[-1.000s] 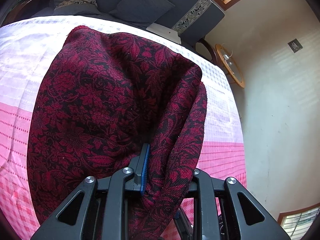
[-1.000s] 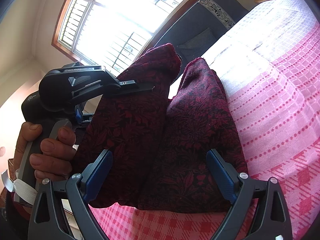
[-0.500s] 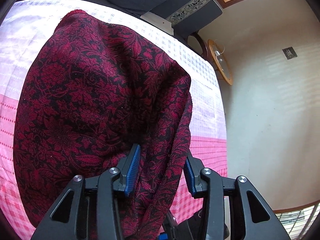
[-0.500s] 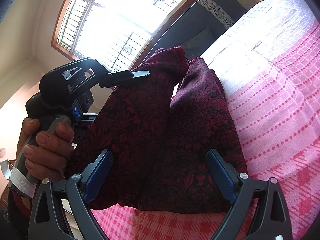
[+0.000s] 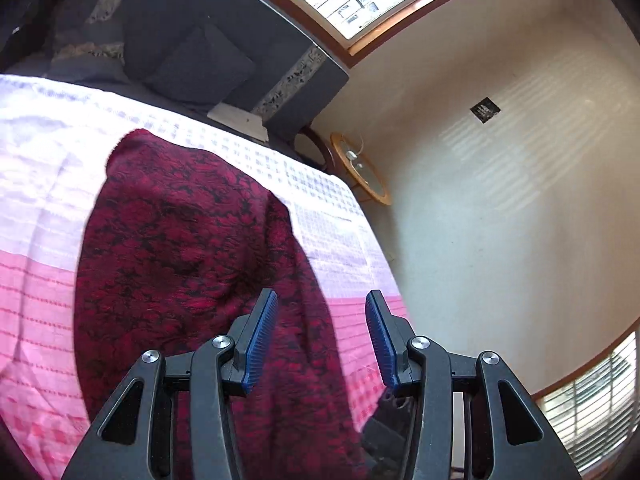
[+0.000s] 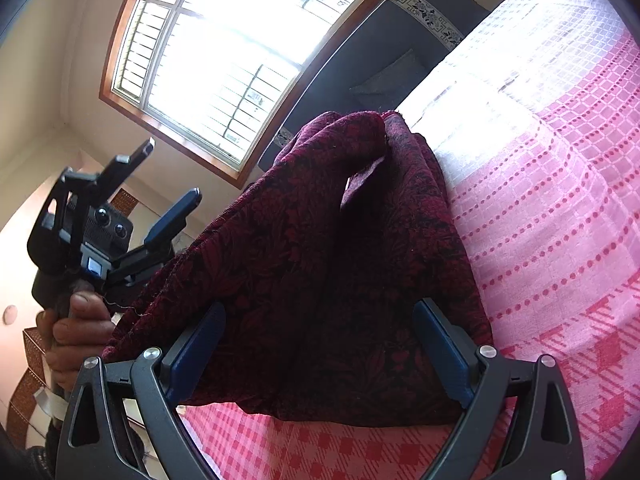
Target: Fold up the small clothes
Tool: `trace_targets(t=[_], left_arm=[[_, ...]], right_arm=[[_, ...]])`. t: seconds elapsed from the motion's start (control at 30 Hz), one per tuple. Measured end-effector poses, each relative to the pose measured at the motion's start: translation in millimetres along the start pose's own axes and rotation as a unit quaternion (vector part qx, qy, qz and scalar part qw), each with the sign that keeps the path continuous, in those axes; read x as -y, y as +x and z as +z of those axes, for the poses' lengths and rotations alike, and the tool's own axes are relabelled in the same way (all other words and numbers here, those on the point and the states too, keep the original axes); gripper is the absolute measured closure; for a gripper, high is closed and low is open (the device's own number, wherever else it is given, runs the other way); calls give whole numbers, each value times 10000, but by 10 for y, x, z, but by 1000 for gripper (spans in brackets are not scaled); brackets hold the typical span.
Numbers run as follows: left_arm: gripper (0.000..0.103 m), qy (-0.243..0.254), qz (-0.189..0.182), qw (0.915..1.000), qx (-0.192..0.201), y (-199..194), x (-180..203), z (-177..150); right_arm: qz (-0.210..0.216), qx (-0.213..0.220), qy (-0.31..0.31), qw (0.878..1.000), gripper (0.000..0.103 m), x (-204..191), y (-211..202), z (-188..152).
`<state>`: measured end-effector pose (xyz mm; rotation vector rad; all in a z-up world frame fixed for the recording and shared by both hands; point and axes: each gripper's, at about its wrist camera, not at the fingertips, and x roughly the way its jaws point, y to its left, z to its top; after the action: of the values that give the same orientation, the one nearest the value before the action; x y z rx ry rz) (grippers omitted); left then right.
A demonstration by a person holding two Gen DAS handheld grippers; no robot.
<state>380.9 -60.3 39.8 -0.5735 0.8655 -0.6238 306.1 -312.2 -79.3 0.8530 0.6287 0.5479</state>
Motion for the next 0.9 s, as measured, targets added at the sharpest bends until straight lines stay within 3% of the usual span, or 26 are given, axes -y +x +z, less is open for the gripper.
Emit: trace_targets(t=[0.1,0.23,0.33,0.5,0.67,0.9], left_arm=[[57,158,83,9998,-92,-30,-232,-272],[57,-10,-225,9997,-96,52,-519,-592],[57,7,-390,9992,-41,186,-554,-694],[56,680,-324,9971,-92,465,-331,-833],[54,1484,-152,9888,49,528,-212,-950],[53,1468,-392,9882,214,462,-343,-1040]], right_arm=[[237,14,305,9993,9,83,-59,29],[663,58,856,9941,7,220,-173,108],[763,-148,908,9928,5,226,-132,290],[465,-666,578,9950,5,110,130,605],[197,-841,474,9951,5,84,350,886],[-452,-1331,-214,9898,7,-126,805,1176]])
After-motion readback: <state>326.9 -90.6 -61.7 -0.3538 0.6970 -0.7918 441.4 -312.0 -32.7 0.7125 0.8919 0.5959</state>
